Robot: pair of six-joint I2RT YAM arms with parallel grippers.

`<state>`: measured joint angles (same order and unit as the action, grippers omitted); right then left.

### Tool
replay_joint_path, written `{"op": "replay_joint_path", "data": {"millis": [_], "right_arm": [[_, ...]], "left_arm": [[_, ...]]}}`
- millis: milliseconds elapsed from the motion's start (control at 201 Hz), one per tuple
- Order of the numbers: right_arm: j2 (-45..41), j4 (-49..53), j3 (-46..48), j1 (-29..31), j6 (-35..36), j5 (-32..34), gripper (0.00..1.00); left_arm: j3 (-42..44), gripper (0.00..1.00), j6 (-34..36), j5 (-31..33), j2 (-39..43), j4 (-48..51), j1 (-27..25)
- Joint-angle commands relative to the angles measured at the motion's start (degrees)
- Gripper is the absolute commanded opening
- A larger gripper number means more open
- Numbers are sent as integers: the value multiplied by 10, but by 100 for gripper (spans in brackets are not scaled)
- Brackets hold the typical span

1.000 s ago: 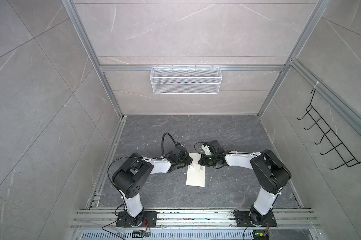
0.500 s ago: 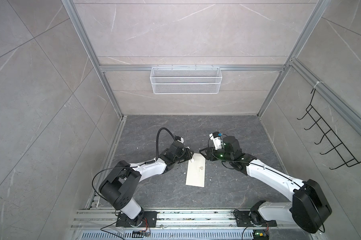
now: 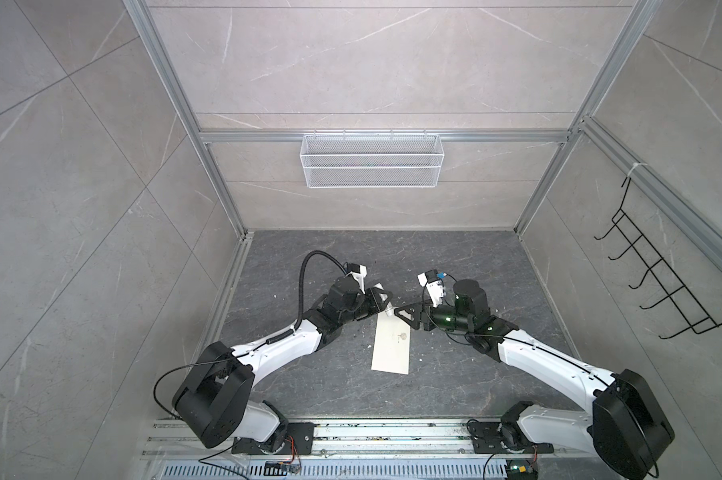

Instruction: Place the letter into the envelope and seal it

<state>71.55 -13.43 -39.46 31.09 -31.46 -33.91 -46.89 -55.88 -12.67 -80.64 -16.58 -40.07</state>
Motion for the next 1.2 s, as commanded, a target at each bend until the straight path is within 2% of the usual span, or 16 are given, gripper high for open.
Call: {"op": "replay_joint_path", "data": {"millis": [0,408,623,862,1081,1190], "right_arm": [[15,-53,11,2,-21,-34,64],[41,-80,-6,22,-30,-39,48],[51,-83,-15,28,-32,-31,29],[53,-74,-18,31,-30,-20,21],[54,-63,-22,32,-28,-7,9],[54,-53,-25,33,-25,2,6]], "left_arm": [[-6,0,-17,-23,28,-32,2],[-2,0,-33,-34,34,-48,1],[2,0,-36,-35,31,-53,2],[6,0,-36,-31,29,-52,2],[6,0,-35,-28,25,-51,2],[7,0,-33,-26,25,-50,2]]}}
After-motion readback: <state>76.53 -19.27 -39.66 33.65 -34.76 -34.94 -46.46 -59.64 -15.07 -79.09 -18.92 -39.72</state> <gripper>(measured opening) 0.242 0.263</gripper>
